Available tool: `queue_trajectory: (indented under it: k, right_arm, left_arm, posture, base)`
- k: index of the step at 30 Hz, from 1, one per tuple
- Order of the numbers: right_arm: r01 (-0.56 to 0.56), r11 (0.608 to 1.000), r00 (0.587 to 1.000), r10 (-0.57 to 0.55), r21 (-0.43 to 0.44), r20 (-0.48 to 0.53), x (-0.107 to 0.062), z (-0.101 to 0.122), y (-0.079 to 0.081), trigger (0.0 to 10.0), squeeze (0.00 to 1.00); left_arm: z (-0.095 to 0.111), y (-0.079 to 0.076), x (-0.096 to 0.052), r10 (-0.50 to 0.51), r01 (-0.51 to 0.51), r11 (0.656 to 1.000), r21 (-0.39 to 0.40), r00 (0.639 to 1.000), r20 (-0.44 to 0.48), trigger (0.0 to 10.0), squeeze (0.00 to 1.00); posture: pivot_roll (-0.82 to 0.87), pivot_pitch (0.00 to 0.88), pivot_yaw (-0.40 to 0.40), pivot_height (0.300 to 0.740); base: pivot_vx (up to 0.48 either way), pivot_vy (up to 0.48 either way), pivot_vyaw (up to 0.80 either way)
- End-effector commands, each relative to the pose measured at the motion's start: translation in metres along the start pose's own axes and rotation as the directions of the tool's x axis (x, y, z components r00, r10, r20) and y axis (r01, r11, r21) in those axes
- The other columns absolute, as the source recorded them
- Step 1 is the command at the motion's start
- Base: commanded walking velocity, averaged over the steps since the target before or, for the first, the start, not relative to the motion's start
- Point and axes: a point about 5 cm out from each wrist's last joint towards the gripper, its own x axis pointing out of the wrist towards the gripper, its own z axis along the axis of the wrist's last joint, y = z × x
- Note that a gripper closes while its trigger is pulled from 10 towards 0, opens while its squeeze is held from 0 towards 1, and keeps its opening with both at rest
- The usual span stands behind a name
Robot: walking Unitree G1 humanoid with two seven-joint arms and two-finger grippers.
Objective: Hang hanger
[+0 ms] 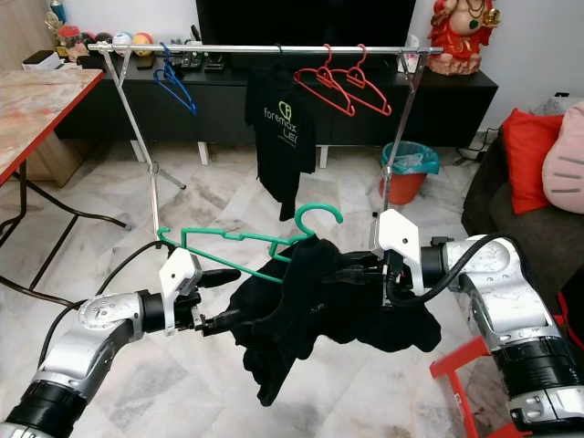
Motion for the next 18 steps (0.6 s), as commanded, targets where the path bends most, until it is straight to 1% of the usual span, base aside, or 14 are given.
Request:
queue_trajectory:
  k: [1, 6, 7, 8, 10, 18]
  right_arm:
    - [-0.017, 0.999, 1.000, 0.018, -0.039, 0.026, 0.003, 0.011, 0.001, 10.0, 0.00]
    - [-0.015, 0.999, 1.000, 0.016, -0.040, 0.026, 0.003, 0.011, 0.001, 10.0, 0.00]
    - [-0.013, 0.999, 1.000, 0.014, -0.039, 0.025, 0.003, 0.011, 0.001, 10.0, 0.00]
    - [-0.012, 0.999, 1.000, 0.013, -0.038, 0.025, 0.003, 0.011, 0.001, 10.0, 0.00]
    - [-0.012, 0.999, 1.000, 0.013, -0.036, 0.026, 0.005, 0.011, 0.001, 10.0, 0.00]
    - [-0.009, 0.999, 1.000, 0.010, -0.037, 0.024, 0.006, 0.011, 0.000, 10.0, 0.00]
  left_arm:
    - [-0.001, 0.004, 0.001, 0.007, -0.007, 1.000, 0.003, 1.000, -0.008, 10.0, 0.00]
    - [-0.010, -0.001, 0.001, -0.034, 0.033, 0.999, -0.024, 0.999, -0.042, 10.0, 0.00]
    - [-0.012, -0.002, 0.000, -0.038, 0.036, 0.999, -0.032, 0.998, -0.051, 9.5, 0.00]
    - [-0.013, -0.002, 0.000, -0.041, 0.039, 0.999, -0.038, 0.998, -0.057, 9.5, 0.00]
    - [-0.018, -0.002, -0.002, -0.035, 0.032, 0.998, -0.050, 0.997, -0.066, 0.0, 0.00]
    - [-0.025, -0.004, -0.006, -0.041, 0.035, 0.997, -0.073, 0.995, -0.087, 0.0, 0.00]
  posture:
    - [-0.02, 0.000, 0.007, 0.740]
    - [-0.02, 0.000, 0.007, 0.740]
    - [-0.02, 0.000, 0.005, 0.740]
    - [-0.02, 0.000, 0.004, 0.740]
    - [-0.02, 0.000, 0.004, 0.740]
    - [-0.01, 0.000, 0.002, 0.740]
  base:
    - [0.000, 0.000, 0.00]
    - [0.000, 0.000, 0.00]
    - [0.000, 0.000, 0.00]
    - [0.000, 0.000, 0.00]
    - [0.000, 0.000, 0.00]
    - [0.000, 0.000, 0.00]
